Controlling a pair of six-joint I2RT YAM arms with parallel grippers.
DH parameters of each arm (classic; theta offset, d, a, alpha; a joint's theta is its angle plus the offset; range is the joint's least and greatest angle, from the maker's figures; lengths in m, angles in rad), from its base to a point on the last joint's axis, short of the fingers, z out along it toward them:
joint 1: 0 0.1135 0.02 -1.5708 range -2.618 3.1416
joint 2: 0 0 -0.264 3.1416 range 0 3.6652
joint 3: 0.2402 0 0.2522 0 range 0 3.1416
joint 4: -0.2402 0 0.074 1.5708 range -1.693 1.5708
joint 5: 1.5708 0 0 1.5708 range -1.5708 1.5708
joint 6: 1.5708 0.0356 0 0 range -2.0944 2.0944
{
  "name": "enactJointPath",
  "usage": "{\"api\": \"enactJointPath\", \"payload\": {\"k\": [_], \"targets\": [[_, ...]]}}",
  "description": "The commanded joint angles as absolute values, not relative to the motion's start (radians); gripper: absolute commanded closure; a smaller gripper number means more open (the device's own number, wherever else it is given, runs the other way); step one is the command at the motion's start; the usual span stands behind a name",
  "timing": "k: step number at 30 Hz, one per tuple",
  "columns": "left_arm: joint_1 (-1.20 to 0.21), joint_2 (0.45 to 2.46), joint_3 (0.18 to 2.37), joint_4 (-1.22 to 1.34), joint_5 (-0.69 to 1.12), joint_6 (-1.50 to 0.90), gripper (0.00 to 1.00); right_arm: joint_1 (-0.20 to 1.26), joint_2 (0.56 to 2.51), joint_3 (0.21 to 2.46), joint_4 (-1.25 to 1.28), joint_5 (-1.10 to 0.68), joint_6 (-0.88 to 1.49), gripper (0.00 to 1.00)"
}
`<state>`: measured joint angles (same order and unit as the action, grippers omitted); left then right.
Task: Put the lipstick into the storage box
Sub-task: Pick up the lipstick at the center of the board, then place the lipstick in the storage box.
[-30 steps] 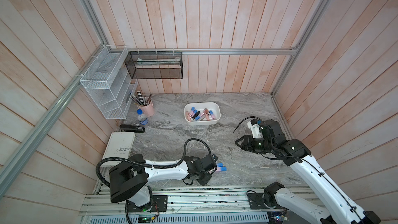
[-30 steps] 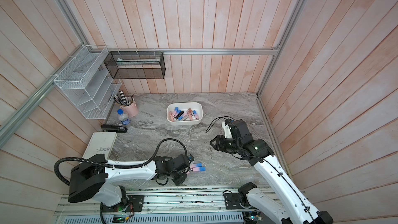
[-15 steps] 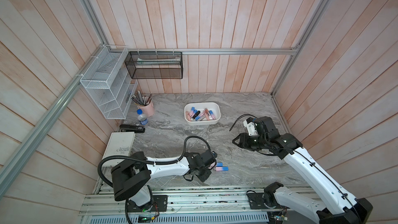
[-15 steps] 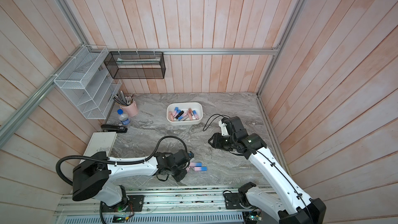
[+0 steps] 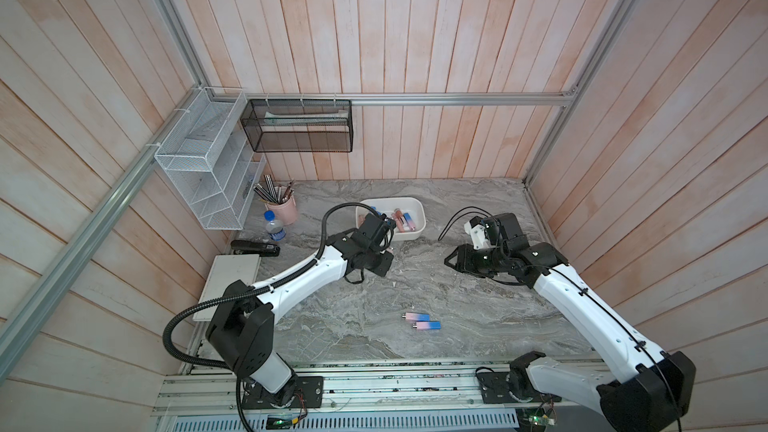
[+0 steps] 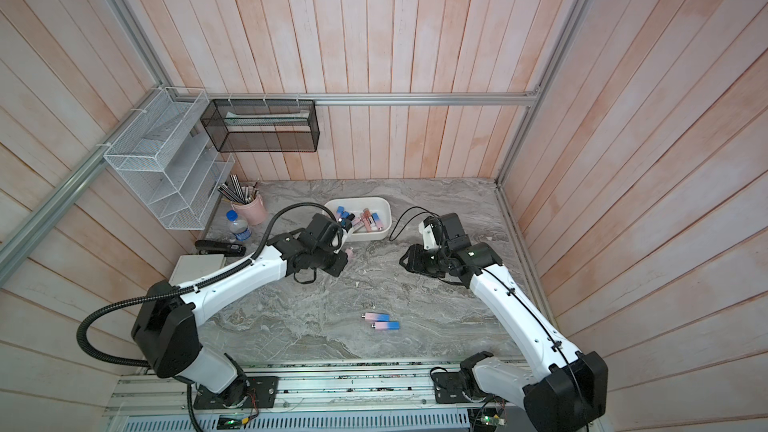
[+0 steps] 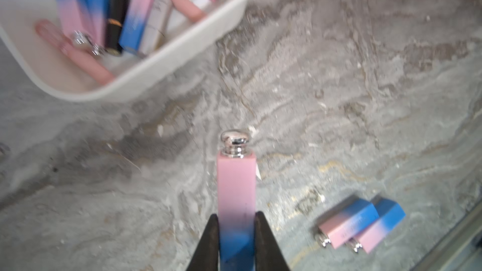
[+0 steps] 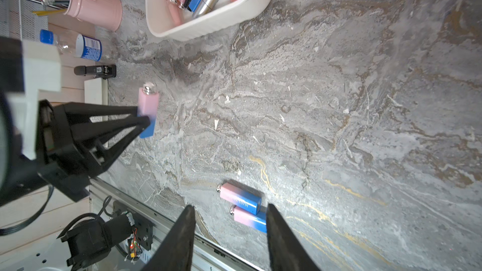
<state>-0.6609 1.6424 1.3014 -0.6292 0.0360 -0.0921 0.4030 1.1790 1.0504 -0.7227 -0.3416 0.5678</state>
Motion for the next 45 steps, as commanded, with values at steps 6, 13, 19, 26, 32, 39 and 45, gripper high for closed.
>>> {"api": "enactJointPath", "payload": {"k": [6,13,19,26,32,39,45], "targets": [[-0.547,1.965,1.695,-0.641,0.049,0.066,0.80,0.347,1.271,1.121,-0.636,-0.401,0.513,0.54],[-0.481,2.181,1.948,-0.657,0.085,0.059,0.71,0.323,1.351,1.129,-0.600,-0.423,0.494,0.54],[-0.447,2.256,1.996,-0.627,0.115,0.040,0.63,0.320,1.418,1.154,-0.600,-0.430,0.473,0.54],[-0.444,2.234,1.984,-0.640,0.146,0.023,0.62,0.299,1.463,1.219,-0.649,-0.434,0.431,0.55],[-0.500,2.061,1.778,-0.627,0.165,0.086,0.59,0.252,1.449,1.233,-0.681,-0.446,0.403,0.54],[-0.610,1.855,1.486,-0.613,0.201,0.117,0.57,0.219,1.393,1.217,-0.724,-0.438,0.379,0.54],[-0.709,1.721,1.281,-0.575,0.241,0.071,0.54,0.218,1.307,1.125,-0.753,-0.452,0.408,0.54]]}}
